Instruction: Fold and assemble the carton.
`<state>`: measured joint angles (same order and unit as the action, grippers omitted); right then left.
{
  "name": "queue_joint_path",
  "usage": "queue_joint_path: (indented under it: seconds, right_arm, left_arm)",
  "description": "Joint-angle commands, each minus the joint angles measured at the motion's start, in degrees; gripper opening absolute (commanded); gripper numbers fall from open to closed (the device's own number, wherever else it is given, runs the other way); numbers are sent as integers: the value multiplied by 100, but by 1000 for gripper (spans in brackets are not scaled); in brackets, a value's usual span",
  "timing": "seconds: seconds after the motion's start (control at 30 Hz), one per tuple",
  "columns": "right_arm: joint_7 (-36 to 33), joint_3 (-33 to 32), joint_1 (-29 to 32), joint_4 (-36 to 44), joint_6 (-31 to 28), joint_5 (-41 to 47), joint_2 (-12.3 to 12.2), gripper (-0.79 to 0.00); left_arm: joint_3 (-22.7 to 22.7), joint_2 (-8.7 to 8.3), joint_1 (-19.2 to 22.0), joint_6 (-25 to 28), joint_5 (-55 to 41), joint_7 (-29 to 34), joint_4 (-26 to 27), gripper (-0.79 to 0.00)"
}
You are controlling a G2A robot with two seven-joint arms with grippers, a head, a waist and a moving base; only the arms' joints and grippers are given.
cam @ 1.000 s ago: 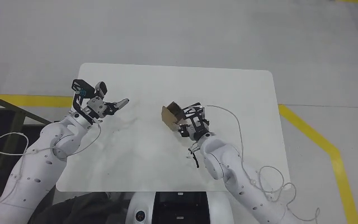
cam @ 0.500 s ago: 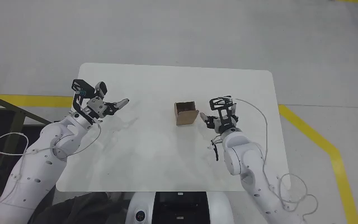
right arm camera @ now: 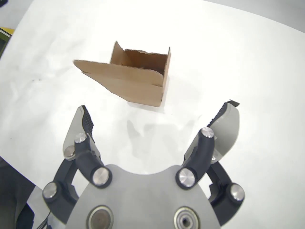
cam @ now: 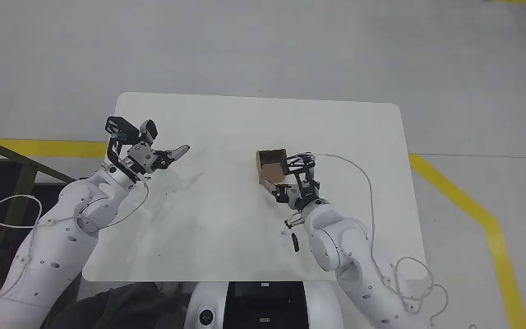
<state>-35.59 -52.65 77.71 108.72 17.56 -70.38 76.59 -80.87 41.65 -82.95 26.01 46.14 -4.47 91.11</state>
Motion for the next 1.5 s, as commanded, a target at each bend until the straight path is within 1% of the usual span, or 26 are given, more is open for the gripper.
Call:
queue_joint_path:
  seconds: [0.0,0.17,0.27,0.37,0.5,0.8,1.1,1.2,1.3,1.33,1.37,1.4,1.47]
  right_arm:
    - [175,79,-83,-104,86,158,49,0]
    - [425,333,-314,-432,302,402,183,0]
    - [606,369,-421,-577,512,522,251,0]
    - [624,332,-530,-673,759,650,308,0]
    - [493,239,-544,-715,944,641,330,0]
    - [231,-315,-53,-351,1105,308,228,0]
    - [319,-1185,668,331,1077,183,96,0]
    - [344,-1271,804,493,904,242,82,0]
    - [324,-1155,795,517,701,266,92,0]
    - [326,-1093,764,494,668,256,100,-25]
    - [330,-1032,722,460,660,244,112,-105]
    - [338,-985,675,420,678,252,125,-154]
    - [346,-930,577,333,736,295,151,-182]
  left_arm:
    - [0,0,0,0,0,0,0,0]
    - [0,0,0,0,0,0,0,0]
    - [0,0,0,0,0,0,0,0]
    - [0,0,0,0,0,0,0,0]
    - [0,0,0,0,0,0,0,0]
    - [0,0,0,0,0,0,0,0]
    - [0,0,0,0,0,0,0,0]
    - [0,0,0,0,0,0,0,0]
    - [0,0,0,0,0,0,0,0]
    - [0,0,0,0,0,0,0,0]
    - [0,0,0,0,0,0,0,0]
    - [0,0,0,0,0,0,0,0]
    - [0,0,0,0,0,0,0,0]
